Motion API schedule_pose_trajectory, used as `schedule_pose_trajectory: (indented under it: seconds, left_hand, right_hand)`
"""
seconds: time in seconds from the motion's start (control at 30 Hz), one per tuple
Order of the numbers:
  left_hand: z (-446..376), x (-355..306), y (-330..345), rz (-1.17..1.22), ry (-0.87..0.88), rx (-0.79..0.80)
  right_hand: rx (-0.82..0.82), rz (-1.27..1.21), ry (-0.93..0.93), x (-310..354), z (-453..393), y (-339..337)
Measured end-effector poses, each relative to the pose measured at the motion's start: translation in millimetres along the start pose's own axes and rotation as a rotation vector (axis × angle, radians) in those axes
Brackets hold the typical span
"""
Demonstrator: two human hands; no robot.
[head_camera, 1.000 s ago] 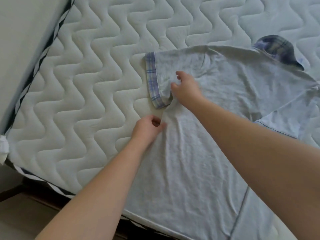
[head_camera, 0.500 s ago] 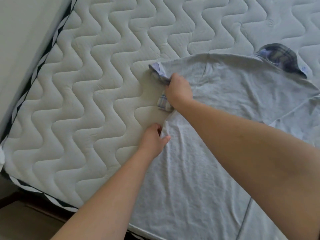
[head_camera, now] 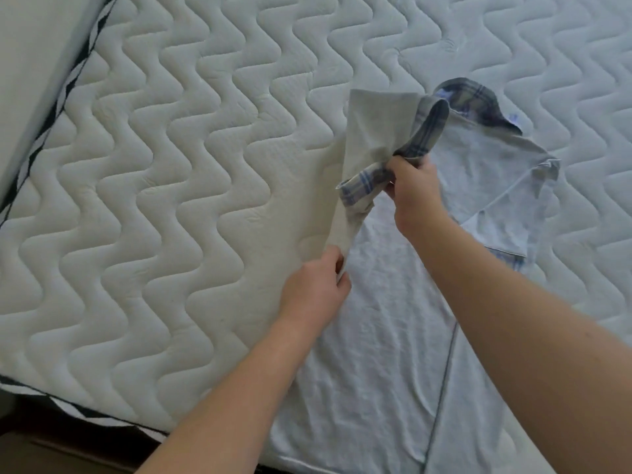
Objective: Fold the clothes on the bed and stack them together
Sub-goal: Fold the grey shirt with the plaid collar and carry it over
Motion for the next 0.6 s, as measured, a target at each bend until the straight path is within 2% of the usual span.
schedule_pose_trajectory:
  seconds: [0.17,0.33,0.43,0.53,0.6]
  left_hand:
    - [11.7,-38.9,29.3,-0.047,0.033,0.048]
    - [15.3,-47.5,63.9,-0.212,-0.007,0.133]
    - [14.4,-37.7,73.3,-0.296,-0.024,0.207]
    - [10.2,-28.8,74.3,-0.350,-0.047,0.246]
    - [7.3,-27.1,74.9,-0.383,-0.040,0.259]
  right_hand:
    - [-0.076,0.033,0.028,2.9,2.3,-62.2]
    - [-0.072,0.308,0.221,-29.4,5.3,-119.1]
    - [-0.038,0.346,0.318,-45.9,8.9,-133.9]
    - [-0.036,0.289,0.348,-50.2,11.8,-134.5]
    - [-0.052,0.342,0.356,-49.0,11.7,-133.6]
Point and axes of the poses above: each hand's wrist, its own z-axis away from the middle knuckle, its own y-axis out of the palm, x = y × z, the point moved 5 cm from there along -z, towards the middle knuckle, and after that the axes turned 13 degrees about -y, right-handed, at the moved point
